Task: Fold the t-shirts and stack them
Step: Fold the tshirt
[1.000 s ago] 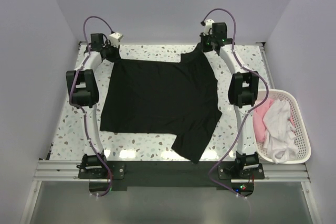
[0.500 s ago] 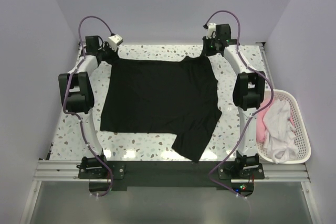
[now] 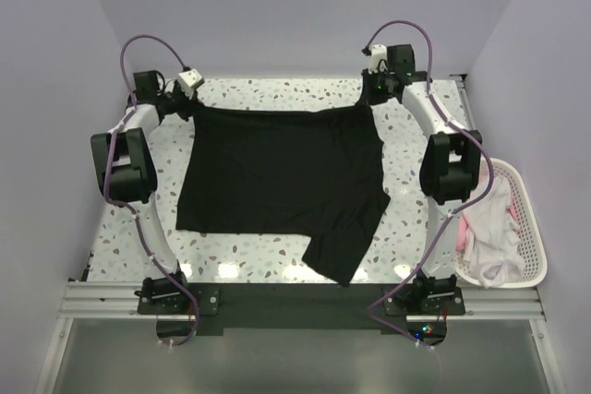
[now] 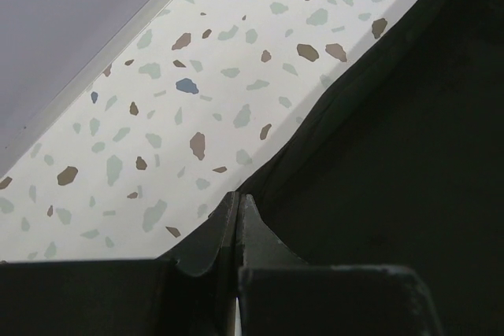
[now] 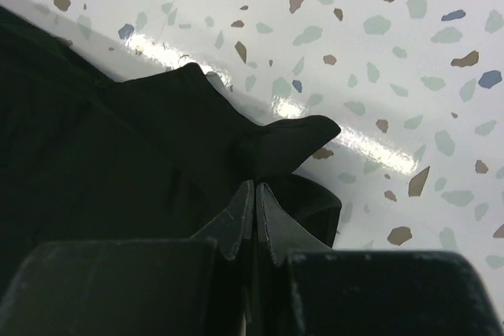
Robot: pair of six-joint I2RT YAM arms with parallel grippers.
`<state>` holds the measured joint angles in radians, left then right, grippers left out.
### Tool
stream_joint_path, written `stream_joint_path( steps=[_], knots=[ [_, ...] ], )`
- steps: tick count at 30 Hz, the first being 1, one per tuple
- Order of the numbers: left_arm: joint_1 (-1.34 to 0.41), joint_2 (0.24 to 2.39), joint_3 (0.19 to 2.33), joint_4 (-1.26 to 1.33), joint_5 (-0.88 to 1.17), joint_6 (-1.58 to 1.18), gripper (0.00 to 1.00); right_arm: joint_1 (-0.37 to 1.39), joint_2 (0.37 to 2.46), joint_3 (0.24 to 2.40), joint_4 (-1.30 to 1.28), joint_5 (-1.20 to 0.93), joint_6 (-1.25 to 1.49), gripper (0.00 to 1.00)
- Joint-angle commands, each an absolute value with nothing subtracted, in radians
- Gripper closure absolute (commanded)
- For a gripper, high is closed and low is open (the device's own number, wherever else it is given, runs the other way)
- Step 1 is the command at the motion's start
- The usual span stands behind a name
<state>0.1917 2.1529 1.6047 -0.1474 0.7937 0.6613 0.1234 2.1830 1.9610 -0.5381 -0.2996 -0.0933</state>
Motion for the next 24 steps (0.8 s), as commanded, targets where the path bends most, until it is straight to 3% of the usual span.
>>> stream_joint_path(
  steps=[1, 24],
  knots=[
    [0.206, 2.086, 1.585, -0.103, 0.891, 0.715, 1.0, 0.118, 2.088, 1.919, -0.554, -0.327, -0.123, 1.0],
    [0.235, 2.003, 1.476, -0.281, 0.928, 1.034, 1.0, 0.121, 1.864, 1.594, -0.572, -0.379, -0.17, 1.0]
  ],
)
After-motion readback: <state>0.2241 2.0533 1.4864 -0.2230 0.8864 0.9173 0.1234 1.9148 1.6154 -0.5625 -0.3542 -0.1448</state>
